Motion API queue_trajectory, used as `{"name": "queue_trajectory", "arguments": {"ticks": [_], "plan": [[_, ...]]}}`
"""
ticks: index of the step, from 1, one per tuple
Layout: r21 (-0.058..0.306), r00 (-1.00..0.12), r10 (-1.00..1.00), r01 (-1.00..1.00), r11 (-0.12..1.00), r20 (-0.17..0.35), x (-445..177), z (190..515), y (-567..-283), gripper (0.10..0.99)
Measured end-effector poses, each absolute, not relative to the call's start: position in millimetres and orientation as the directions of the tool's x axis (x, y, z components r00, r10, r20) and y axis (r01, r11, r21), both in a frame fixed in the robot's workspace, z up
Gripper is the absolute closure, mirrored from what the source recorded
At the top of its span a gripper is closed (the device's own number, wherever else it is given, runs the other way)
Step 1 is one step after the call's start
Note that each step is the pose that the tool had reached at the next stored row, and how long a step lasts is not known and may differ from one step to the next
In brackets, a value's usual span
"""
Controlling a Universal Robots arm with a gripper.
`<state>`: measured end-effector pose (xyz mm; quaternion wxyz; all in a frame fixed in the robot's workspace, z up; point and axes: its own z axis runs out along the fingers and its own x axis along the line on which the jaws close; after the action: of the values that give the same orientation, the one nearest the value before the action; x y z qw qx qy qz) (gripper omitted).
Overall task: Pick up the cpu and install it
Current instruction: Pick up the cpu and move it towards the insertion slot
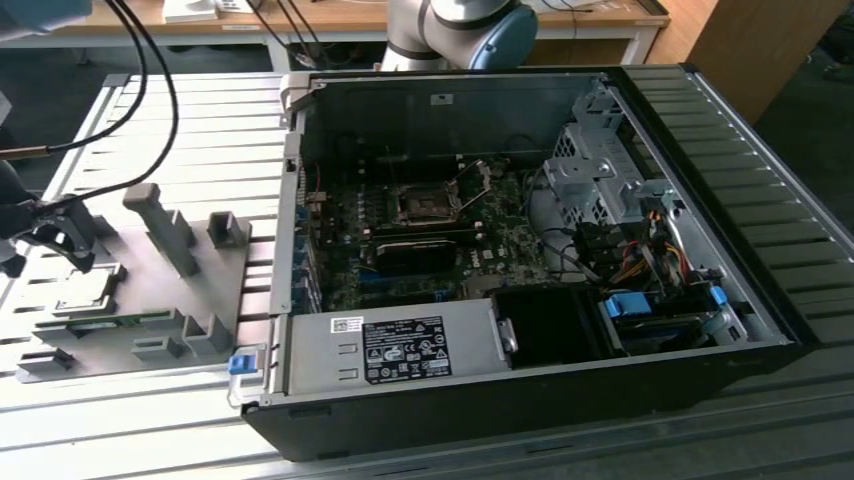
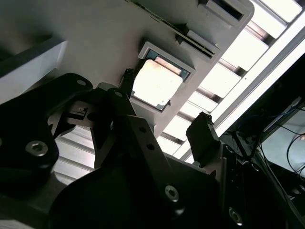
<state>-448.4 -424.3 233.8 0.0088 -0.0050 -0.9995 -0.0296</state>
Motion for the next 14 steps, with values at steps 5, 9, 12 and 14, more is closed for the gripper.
{"name": "queue_trajectory", "arguments": {"ticks": [5,9,12,14], "plan": [[0.062,-1.000,0.009,0.010,0.998,0.018,-448,225,-424,0.369],[0.064,-1.000,0.009,0.010,0.998,0.018,-448,220,-424,0.369],[0.064,-1.000,0.009,0.010,0.998,0.018,-448,215,-424,0.369],[0.065,-1.000,0.009,0.010,0.998,0.018,-448,211,-424,0.369]]}}
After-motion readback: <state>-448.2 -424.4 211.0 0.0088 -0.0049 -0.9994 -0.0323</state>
